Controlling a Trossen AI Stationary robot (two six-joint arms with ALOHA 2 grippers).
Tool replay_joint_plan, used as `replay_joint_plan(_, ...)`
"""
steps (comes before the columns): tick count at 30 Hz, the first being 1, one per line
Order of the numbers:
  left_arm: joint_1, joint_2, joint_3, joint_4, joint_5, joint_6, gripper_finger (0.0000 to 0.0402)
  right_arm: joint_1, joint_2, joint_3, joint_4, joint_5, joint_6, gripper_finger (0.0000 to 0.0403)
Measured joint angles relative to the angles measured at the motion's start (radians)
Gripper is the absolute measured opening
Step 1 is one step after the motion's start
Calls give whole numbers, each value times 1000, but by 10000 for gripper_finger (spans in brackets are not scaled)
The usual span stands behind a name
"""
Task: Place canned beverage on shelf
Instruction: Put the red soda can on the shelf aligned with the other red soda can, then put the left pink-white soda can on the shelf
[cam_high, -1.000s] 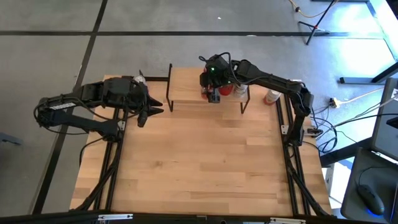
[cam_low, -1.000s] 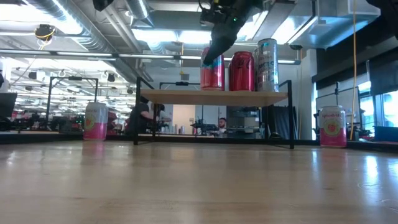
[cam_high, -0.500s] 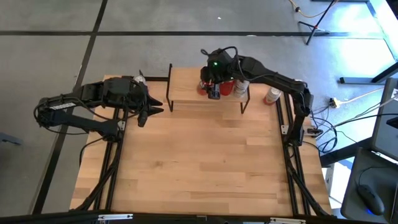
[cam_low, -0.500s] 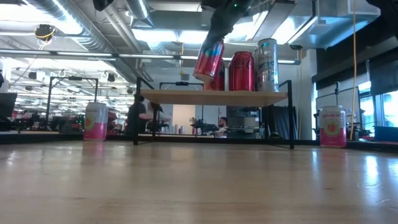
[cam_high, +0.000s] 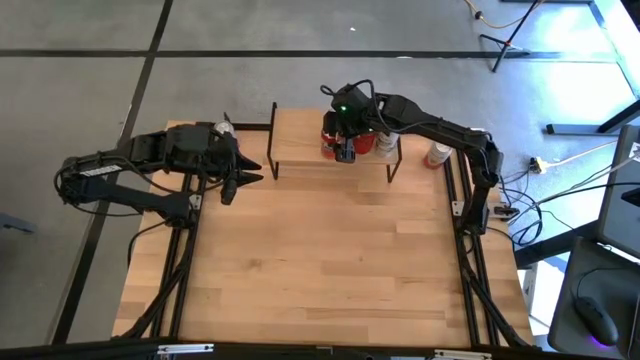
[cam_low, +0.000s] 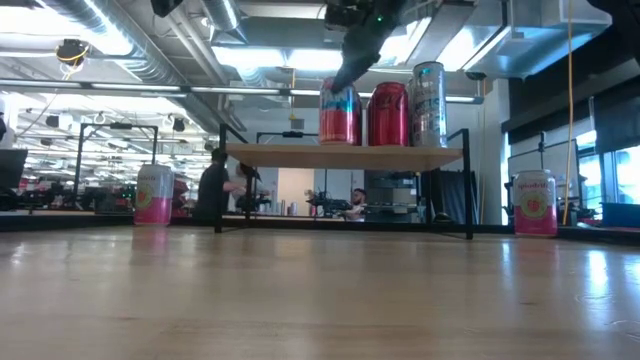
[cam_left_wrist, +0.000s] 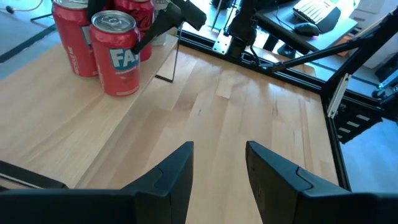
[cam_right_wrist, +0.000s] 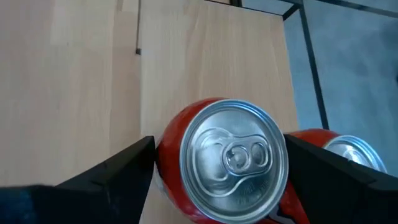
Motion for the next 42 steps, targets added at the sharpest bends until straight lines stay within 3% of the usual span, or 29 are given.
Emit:
replay_joint_plan(10, 0, 0, 0, 0, -18, 6, 142, 50, -76, -2, 7, 21, 55, 331)
replay_joint_plan(15, 0, 0, 0, 0, -73, 58, 146, 97, -118, -2, -2, -1, 227, 331)
replay_joint_plan(20, 25, 0, 0, 1, -93, 102, 189, 174, -181, -2, -24, -161, 442, 331)
replay_joint_plan(24, 74, 13, 2, 1, -130, 52, 241, 240, -228, 0, -71, -188, 479, 331)
replay_joint_plan(32, 260, 96, 2, -74, -238, -105, 319, 267, -275, 0, -272, -183, 403, 331)
replay_joint_plan(42, 604, 175, 2, -141, -255, -127, 331, 233, -317, -1, -396, -193, 257, 331)
